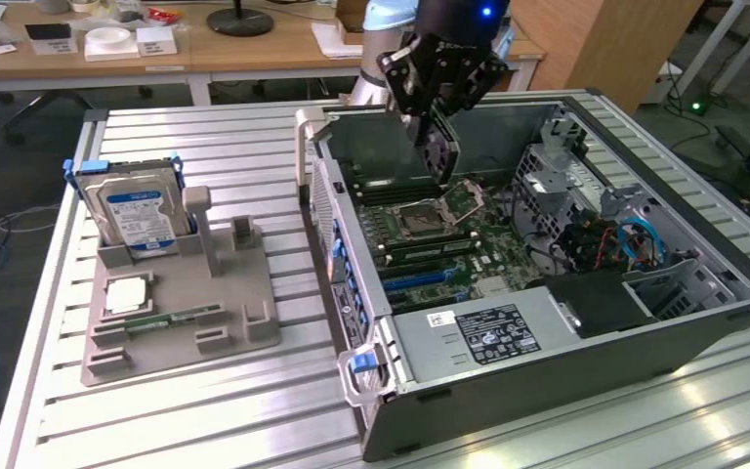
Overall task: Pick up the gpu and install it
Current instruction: 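Pick up the gpu and move the gpu toward the slot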
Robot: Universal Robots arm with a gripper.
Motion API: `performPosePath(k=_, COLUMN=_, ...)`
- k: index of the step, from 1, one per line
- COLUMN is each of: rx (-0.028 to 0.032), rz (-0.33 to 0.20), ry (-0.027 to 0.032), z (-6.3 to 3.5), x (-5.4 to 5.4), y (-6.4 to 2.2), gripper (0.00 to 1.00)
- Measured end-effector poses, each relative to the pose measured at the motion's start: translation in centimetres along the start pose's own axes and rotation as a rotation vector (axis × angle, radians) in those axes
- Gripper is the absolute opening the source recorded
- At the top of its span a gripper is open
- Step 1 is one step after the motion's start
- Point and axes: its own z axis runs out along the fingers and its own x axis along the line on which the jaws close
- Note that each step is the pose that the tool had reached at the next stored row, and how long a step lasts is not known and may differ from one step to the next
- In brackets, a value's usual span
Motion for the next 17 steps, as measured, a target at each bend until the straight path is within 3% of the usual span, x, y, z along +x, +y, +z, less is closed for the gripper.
performPosePath(k=17, rx=0.0001, rz=0.000, ry=0.0000, z=0.07, x=-4.9, y=-0.18, gripper=0.28)
